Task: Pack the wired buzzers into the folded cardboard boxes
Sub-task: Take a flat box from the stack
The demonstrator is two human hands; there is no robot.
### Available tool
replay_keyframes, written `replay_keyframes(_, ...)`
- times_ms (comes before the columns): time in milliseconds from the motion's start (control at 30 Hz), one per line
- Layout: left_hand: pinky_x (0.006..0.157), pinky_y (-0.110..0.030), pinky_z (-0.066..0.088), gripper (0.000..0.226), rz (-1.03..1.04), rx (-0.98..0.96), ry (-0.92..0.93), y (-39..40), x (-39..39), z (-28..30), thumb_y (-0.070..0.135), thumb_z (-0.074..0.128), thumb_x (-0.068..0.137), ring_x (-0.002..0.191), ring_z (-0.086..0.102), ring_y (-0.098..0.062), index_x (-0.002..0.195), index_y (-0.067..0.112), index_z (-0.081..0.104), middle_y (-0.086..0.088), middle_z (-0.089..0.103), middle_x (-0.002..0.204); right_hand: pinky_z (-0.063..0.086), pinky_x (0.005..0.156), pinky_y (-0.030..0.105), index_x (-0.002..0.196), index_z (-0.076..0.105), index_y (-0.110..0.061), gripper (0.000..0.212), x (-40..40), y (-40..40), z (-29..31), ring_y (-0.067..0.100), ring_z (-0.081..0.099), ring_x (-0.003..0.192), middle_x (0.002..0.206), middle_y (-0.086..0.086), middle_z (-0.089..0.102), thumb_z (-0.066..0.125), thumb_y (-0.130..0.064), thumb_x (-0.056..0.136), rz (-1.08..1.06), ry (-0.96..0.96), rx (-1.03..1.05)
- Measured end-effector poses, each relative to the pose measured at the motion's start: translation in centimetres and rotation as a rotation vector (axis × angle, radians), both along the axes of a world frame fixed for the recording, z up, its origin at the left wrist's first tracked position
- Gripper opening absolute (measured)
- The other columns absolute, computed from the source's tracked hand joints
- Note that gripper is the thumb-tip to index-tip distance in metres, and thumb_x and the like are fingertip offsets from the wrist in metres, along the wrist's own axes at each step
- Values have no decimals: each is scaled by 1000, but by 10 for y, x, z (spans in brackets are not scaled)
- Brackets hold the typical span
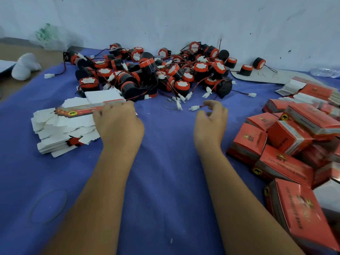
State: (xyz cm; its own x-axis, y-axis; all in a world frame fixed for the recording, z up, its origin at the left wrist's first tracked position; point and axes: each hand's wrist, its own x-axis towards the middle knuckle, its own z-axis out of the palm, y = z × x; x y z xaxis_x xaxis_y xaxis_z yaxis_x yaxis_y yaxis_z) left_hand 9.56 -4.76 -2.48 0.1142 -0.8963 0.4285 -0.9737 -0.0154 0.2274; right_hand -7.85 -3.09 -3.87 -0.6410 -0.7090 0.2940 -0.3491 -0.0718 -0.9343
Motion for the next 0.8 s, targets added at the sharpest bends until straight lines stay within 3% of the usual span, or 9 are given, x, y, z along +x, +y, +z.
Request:
replay_keyframes(100, 75, -37, 32, 24, -70, -57, -13, 1, -2, 1, 23, 53, 98, 96, 58, -39, 110, 14, 71, -15, 70, 96, 41, 62, 15, 106, 60, -21, 17, 14, 4, -1, 0, 50, 71, 99, -8, 54, 48, -12, 96, 210, 10, 34)
replay_keyframes(200, 67, -35, 29, 27, -110, -158, 14, 6, -4, 4, 27, 51, 100, 83, 59, -40, 100, 12, 74, -16, 69, 83, 50, 65, 32, 111, 61, -19, 19, 26, 9, 3, 14, 54, 66, 88, 4, 64, 44, -20, 103, 447, -168, 103)
replay_keyframes(300, 59, -34, 32, 30, -143, -180, 0, 12, -14, 6, 30, 50, 100, 75, 57, -35, 92, 13, 73, -12, 67, 76, 54, 69, 32, 130, 55, -18, 31, 29, 10, 5, 19, 61, 71, 95, 12, 68, 39, -27, 106, 628, -228, 160)
replay_keyframes(367, 58, -34, 33, 30, -173, -160, -32, 14, -23, 6, 33, 47, 100, 76, 58, -31, 93, 16, 71, -8, 67, 79, 54, 70, 32, 132, 54, -17, 33, 29, 9, 6, 20, 62, 74, 90, 10, 68, 38, -28, 106, 668, -241, 168)
replay_keyframes(533, 64, -33, 25, 19, -427, -232, -38, 30, -55, 4, 21, 52, 92, 82, 61, -31, 90, 15, 70, -7, 70, 84, 53, 80, 29, 119, 63, -7, 25, 23, 5, 7, 19, 65, 91, 106, 19, 70, 50, -17, 100, 576, -504, 78)
replay_keyframes(633, 83, -34, 35, 19, -701, -181, 71, 29, -59, -4, 17, 54, 85, 98, 62, -23, 92, 16, 72, 2, 72, 96, 56, 87, 33, 131, 52, -8, 34, 12, 2, 7, 28, 68, 100, 109, 20, 68, 53, -4, 97, 491, -737, 0)
replay_keyframes(700, 97, -37, 42, 24, -767, -195, 275, 27, -57, -8, 12, 54, 82, 106, 62, -18, 93, 13, 76, 4, 73, 104, 51, 95, 41, 138, 46, -4, 42, 7, 1, 6, 34, 65, 106, 118, 26, 64, 51, 1, 97, 487, -814, -46)
replay_keyframes(800, 101, -31, 44, 30, -678, -250, 677, 23, -51, -5, 4, 51, 77, 113, 58, -18, 94, 9, 76, -3, 66, 116, 51, 84, 43, 122, 60, -1, 27, 9, 3, 6, 25, 64, 91, 103, 14, 70, 50, 0, 98, 460, -672, -88)
